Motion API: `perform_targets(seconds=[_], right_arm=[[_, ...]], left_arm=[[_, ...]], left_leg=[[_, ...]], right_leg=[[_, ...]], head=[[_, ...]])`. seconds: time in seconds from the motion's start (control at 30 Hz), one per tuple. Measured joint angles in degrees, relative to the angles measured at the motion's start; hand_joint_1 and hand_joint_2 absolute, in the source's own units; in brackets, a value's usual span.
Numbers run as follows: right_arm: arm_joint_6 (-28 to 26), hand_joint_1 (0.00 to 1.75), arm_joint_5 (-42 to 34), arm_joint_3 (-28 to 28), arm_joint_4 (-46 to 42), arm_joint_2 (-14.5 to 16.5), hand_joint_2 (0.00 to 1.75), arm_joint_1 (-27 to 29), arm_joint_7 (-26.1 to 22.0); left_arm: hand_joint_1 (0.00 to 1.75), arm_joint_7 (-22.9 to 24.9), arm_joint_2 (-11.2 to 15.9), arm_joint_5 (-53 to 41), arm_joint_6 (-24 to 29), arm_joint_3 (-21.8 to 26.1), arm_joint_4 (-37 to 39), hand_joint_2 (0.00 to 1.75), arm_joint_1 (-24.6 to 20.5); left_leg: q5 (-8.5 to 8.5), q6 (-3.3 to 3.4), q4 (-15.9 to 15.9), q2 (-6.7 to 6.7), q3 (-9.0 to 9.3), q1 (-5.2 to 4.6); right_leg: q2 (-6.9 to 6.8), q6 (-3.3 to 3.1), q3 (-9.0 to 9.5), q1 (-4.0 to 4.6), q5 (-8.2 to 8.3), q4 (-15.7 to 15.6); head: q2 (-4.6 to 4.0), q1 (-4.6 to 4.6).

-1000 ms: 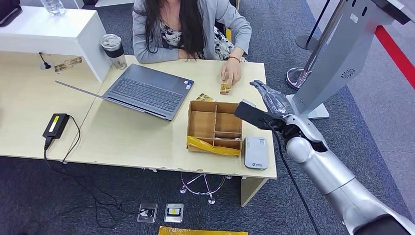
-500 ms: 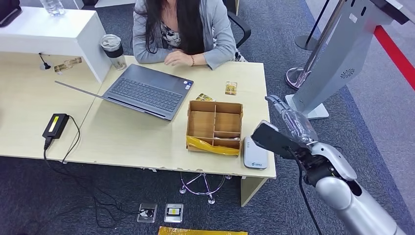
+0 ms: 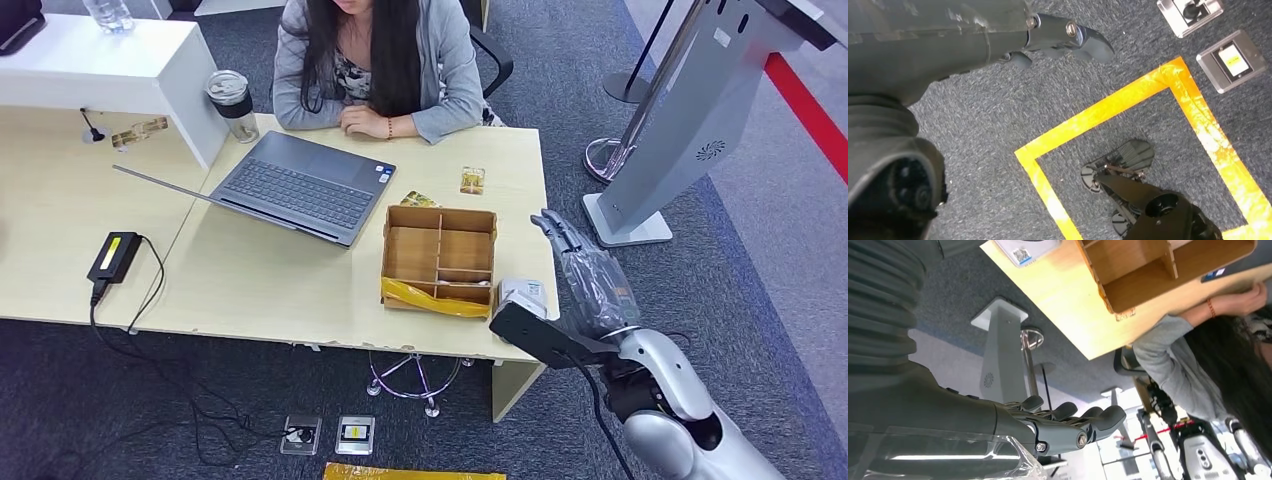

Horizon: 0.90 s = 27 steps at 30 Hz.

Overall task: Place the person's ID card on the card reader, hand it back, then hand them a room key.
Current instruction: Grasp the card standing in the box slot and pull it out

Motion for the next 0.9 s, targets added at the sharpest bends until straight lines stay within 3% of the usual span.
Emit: perform_targets(seconds=[0.23, 0.47, 0.9], right_arm=[[-3.2, 0.00, 8.0, 1.6, 4.0, 3.8, 1.75, 0.8, 1.8], [-6.3, 0.00, 10.2, 2.8, 12.2, 8.6, 1.75, 0.9, 2.0], [-4.5, 0.00, 11.3, 3.6, 21.9, 13.5, 1.75, -1.3, 1.5]], left_arm=[[0.00, 0.4, -0.6, 0.4, 0.3, 0.0, 0.0, 0.00, -0.1], [0.00, 0.8, -0.8, -0.4, 0.0, 0.0, 0.0, 0.00, -0.2], [0.00, 1.4, -0.7, -0.4, -0.6, 0.0, 0.0, 0.00, -0.2]], left_leg=[[0.00, 0.00, 0.0, 0.00, -0.01, 0.01], [0.00, 0.00, 0.0, 0.00, -0.02, 0.01], [0.01, -0.01, 0.0, -0.01, -0.03, 0.02]], right_leg=[[-0.01, -0.02, -0.01, 0.01, -0.02, 0.0], [-0.01, -0.03, -0.01, 0.02, -0.02, 0.0], [-0.03, -0.03, -0.03, 0.02, -0.02, 0.0]], head=[[0.00, 0.00], [0.00, 0.02], [0.00, 0.01]])
